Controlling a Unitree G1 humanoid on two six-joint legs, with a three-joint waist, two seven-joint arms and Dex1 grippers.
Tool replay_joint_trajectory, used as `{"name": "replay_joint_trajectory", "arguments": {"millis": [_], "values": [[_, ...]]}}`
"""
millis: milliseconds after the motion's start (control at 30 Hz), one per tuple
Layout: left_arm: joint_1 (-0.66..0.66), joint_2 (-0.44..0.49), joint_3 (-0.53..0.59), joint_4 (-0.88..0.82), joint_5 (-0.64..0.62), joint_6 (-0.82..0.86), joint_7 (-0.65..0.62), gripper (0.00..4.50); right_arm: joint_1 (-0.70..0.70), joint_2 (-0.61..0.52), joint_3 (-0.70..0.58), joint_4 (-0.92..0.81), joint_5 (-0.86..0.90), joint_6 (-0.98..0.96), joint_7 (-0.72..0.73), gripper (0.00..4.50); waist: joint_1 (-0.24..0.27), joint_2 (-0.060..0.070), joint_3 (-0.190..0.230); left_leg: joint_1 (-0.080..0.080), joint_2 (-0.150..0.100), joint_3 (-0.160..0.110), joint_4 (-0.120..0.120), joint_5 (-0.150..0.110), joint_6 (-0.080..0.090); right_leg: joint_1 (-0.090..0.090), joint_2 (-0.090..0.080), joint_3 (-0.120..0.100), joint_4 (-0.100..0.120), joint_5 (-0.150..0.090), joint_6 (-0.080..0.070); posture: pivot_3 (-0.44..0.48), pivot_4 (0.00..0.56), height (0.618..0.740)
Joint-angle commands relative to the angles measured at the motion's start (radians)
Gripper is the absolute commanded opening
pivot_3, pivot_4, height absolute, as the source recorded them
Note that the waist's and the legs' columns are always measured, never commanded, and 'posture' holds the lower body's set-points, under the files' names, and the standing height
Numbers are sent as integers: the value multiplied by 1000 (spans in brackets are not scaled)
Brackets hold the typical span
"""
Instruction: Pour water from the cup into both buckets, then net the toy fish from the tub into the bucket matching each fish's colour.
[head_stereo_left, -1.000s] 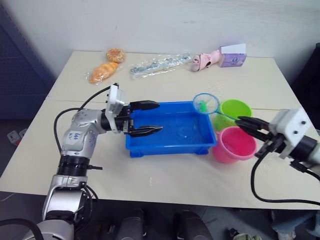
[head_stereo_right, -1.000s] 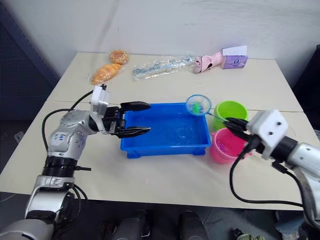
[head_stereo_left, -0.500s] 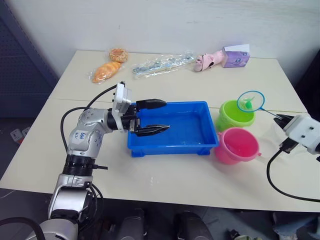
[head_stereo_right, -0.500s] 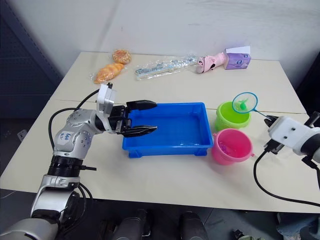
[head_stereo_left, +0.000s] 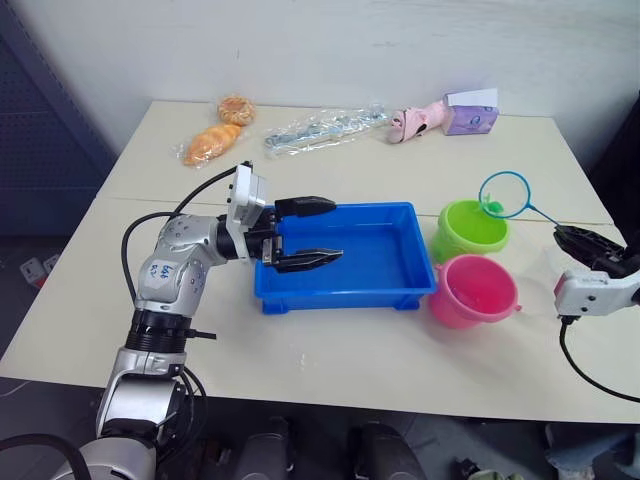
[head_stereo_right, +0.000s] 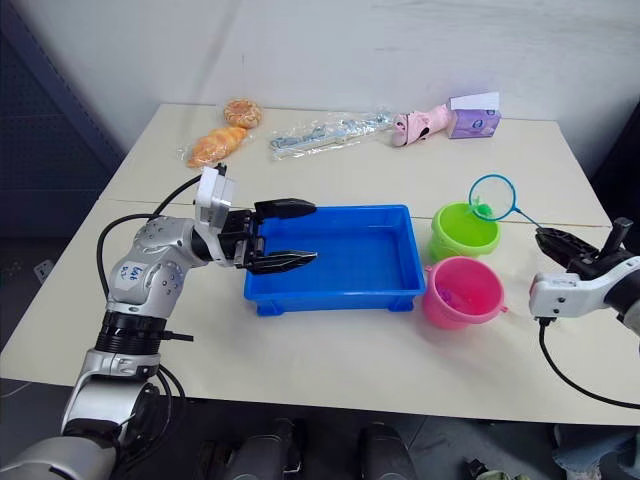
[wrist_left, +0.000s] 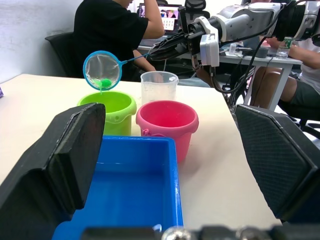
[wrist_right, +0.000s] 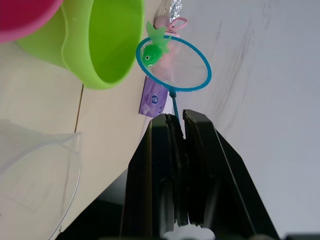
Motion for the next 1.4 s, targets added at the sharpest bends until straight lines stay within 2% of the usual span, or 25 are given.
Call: {"name": "replay_joint_trajectory", "arguments": {"millis": [33, 267, 367, 533, 667, 900, 1233, 1400], "values": [[-8, -6, 1, -17, -12, -19, -8, 4442, -14, -49, 10, 34, -80, -38, -112, 0, 0, 0, 0, 0, 0, 0, 0, 0, 0, 0, 0, 0, 0, 0, 0, 0, 150, 740], [-11, -9, -14, 12, 3, -51, -31, 4442, -51, -86, 66, 69, -163, -54, -244, 0, -2, 0, 0, 0, 0, 1, 0, 0, -1, 0, 1, 1, 0, 0, 0, 0, 150, 740], [-14, -17, -24, 22, 2, -56, -37, 4442, -76, -92, 119, 58, -158, -84, -234, 0, -3, 0, 0, 0, 1, 1, 0, 1, -1, -1, 1, 1, 1, 0, 0, 0, 150, 740], [-20, -22, -23, 32, 5, -63, -40, 4442, -145, -131, 146, 132, -129, -58, -210, 0, -1, 1, 0, 0, 1, 2, 0, 1, -1, -1, 1, 1, 1, 0, 0, 0, 150, 740], [-17, -16, -20, 37, 9, -69, -41, 4442, -133, -137, 166, 141, -88, -59, -166, 0, -1, 1, 0, 0, 1, 2, 0, 1, -1, -1, 1, 1, 1, 0, 0, 0, 150, 740], [-17, -3, -13, 50, 12, -77, -43, 4442, -105, -131, 153, 68, -95, -43, -176, 0, -4, 1, 0, 0, 1, 2, 0, 1, -1, -1, 1, 1, 1, 0, 0, 0, 150, 740], [-5, -18, -18, 42, 10, -82, -33, 4442, -125, -145, 231, 155, -133, -66, -213, 0, -1, 1, 0, 0, 1, 2, 0, 1, -1, -1, 1, 1, 1, 0, 0, 0, 150, 740], [0, -22, -16, 38, 9, -80, -27, 4442, -116, -147, 221, 170, -135, -38, -249, 0, -1, 1, 0, 0, 1, 2, 0, 1, -1, -1, 1, 1, 2, 0, 0, 0, 150, 740]]}}
